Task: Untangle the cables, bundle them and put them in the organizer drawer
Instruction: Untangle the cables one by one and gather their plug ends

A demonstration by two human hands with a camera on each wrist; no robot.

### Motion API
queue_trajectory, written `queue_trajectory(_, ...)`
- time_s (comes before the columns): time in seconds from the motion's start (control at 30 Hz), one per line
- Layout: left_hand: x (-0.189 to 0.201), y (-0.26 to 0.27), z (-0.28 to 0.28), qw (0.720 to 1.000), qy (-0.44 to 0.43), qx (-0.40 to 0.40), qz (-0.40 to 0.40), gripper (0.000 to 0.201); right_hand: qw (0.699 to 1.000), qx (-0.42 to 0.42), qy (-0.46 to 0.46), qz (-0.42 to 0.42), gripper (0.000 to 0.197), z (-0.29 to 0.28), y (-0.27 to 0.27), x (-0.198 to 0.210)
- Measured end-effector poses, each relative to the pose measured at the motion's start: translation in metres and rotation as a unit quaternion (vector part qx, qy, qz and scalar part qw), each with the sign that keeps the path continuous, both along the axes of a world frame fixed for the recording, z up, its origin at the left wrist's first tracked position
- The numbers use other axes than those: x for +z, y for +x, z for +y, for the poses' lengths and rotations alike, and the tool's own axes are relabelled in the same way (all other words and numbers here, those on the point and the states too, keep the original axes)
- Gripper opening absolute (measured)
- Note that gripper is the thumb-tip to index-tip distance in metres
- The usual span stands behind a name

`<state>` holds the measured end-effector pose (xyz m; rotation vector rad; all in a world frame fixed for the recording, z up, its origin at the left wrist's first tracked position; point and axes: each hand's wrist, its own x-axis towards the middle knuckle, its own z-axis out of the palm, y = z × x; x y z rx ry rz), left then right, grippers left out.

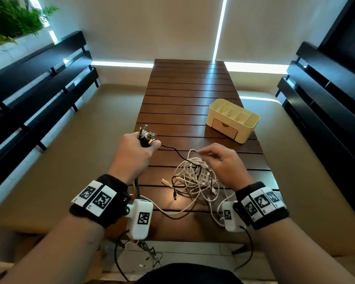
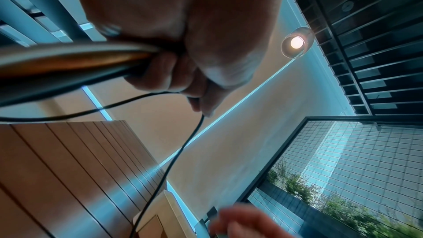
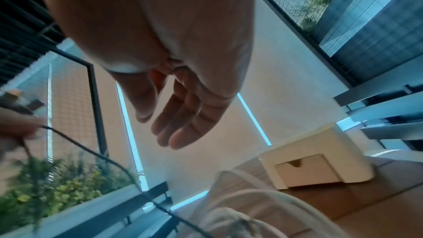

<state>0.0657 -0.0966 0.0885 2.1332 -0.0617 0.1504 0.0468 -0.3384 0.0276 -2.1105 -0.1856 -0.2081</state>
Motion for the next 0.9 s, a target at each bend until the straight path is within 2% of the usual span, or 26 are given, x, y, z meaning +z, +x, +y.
queue_trajectory(0.17, -0.001, -0.008, -0.013, 0.999, 0.0, -0.045, -0.01, 0.037, 0.997, 0.055, 0.023, -0.049, 0.028, 0.037, 0.003, 0.015)
queue_trajectory(0.23, -0.001, -0.011, -0.015, 0.998, 0.001, -0.059, -0.021, 0.034, 0.995, 0.081, -0.015, -0.046, 0.027, 0.048, 0.007, 0.01)
queue_trajectory(0.37, 0.011, -0.018, -0.009, 0.998, -0.021, -0.042, -0.037, 0.042, 0.995, 0.083, -0.024, 0.051, 0.017, 0.051, 0.01, -0.012)
queue_trajectory(0.43, 0.016, -0.019, -0.001, 0.999, -0.038, -0.016, -0.035, 0.044, 0.991, 0.058, -0.031, 0.112, 0.019, 0.043, 0.009, -0.023)
queue_trajectory(0.5, 0.015, -0.016, 0.007, 0.999, -0.027, 0.006, -0.024, 0.041, 0.99, 0.022, -0.032, 0.139, 0.024, 0.036, 0.009, -0.03)
queue_trajectory(0.63, 0.004, -0.01, 0.015, 0.997, 0.058, 0.003, 0.057, 0.025, 0.994, -0.031, 0.014, 0.104, 0.024, 0.031, 0.018, -0.027)
queue_trajectory(0.7, 0.001, -0.011, 0.012, 0.995, 0.072, 0.001, 0.069, 0.017, 0.996, -0.035, 0.019, 0.079, 0.023, 0.033, 0.023, -0.02)
queue_trajectory(0.8, 0.0, -0.014, 0.0, 0.997, 0.073, -0.008, 0.029, 0.025, 0.999, -0.023, -0.006, 0.03, 0.021, 0.034, 0.029, -0.007)
queue_trajectory(0.9, 0.006, -0.015, -0.01, 0.995, 0.088, -0.009, -0.041, 0.004, 0.997, 0.004, -0.082, -0.007, 0.017, 0.033, 0.038, -0.004)
